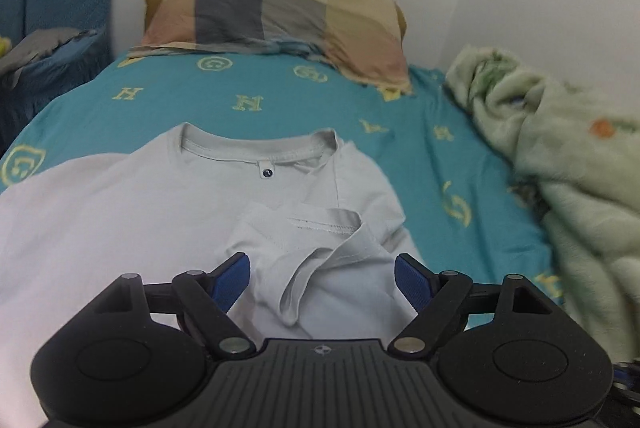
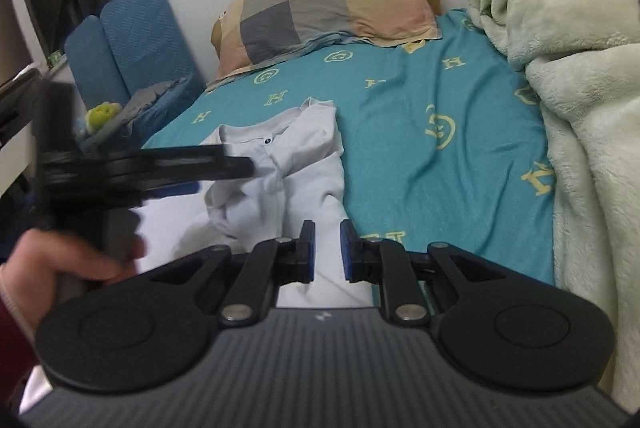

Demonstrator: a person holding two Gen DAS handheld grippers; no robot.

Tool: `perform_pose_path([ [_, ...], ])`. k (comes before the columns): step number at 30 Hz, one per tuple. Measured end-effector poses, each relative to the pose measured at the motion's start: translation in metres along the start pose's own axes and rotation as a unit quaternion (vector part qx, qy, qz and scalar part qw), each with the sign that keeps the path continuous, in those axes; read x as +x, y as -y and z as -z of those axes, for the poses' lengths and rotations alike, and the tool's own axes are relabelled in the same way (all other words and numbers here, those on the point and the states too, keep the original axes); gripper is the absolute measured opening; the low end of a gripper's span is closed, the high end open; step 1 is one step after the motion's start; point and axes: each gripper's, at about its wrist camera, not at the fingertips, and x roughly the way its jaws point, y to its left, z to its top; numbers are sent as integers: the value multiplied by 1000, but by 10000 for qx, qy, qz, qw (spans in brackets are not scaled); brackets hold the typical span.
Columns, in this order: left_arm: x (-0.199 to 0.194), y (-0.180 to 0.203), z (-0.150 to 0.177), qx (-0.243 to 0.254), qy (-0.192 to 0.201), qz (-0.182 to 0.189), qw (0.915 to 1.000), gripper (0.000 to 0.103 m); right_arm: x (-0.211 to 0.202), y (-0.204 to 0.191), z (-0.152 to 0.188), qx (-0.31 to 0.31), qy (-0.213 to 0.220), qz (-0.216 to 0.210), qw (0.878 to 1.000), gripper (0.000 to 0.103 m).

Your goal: Fold clothes

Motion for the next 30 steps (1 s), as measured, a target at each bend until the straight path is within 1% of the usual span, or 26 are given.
perform_pose_path([
  [1, 8, 1, 0, 90, -80, 32, 9999, 57, 5, 0, 1, -11, -49, -82, 10000, 16],
  [2, 13, 0, 0, 108, -162, 128, 9997, 34, 11, -1, 3, -23, -97, -165, 9998, 16],
  [4, 10, -9, 2, -37, -217, 332, 9992, 6, 18, -5, 5, -47, -180, -457, 9988, 17],
  [6, -6, -24, 3, -269, -158, 563, 9979, 6, 22, -13, 8, -209, -204, -699, 9971, 17],
  [8, -28, -45, 5, -525, -129, 823, 9951, 5, 21, -25, 12, -581, -75, -716, 9957, 17],
  [10, -44, -67, 13, -764, -247, 896, 9927, 5, 21, -37, 17, -907, -20, -802, 9926, 17],
  [11, -51, -79, 18, -882, -313, 921, 9913, 5, 23, -41, 19, -994, -74, -893, 9910, 17],
  [13, -56, -97, 30, -1058, -557, 882, 9889, 6, 29, -48, 25, -1022, -381, -1075, 9882, 17],
  [14, -56, -104, 37, -1111, -684, 871, 9876, 6, 35, -50, 28, -1016, -634, -1157, 9860, 17],
  [16, -56, -118, 49, -1218, -937, 848, 9845, 7, 49, -52, 39, -989, -1215, -1187, 9805, 17],
  [17, -56, -124, 51, -1321, -955, 851, 9829, 10, 53, -51, 43, -961, -1351, -1193, 9789, 16],
  [18, -56, -129, 52, -1437, -946, 858, 9814, 14, 53, -50, 45, -956, -1336, -1213, 9789, 16],
  [19, -58, -133, 50, -1553, -870, 859, 9803, 28, 52, -50, 45, -935, -1339, -1223, 9790, 16],
  [20, -59, -137, 48, -1669, -777, 858, 9792, 47, 52, -49, 43, -864, -1384, -1231, 9789, 16],
  [23, -59, -149, 36, -2037, -557, 817, 9740, 74, 52, -46, 42, -656, -1433, -1282, 9791, 17],
  [24, -55, -153, 31, -2184, -587, 786, 9709, 80, 52, -46, 42, -645, -1434, -1287, 9791, 17],
  [25, -50, -158, 27, -2373, -652, 778, 9661, 83, 52, -45, 42, -637, -1435, -1290, 9791, 17],
  [27, -39, -171, 21, -2819, -711, 783, 9536, 82, 52, -45, 42, -621, -1453, -1310, 9787, 16],
  [30, -36, -192, 15, -3460, -451, 772, 9340, 82, 52, -45, 43, -590, -1504, -1355, 9775, 17],
])
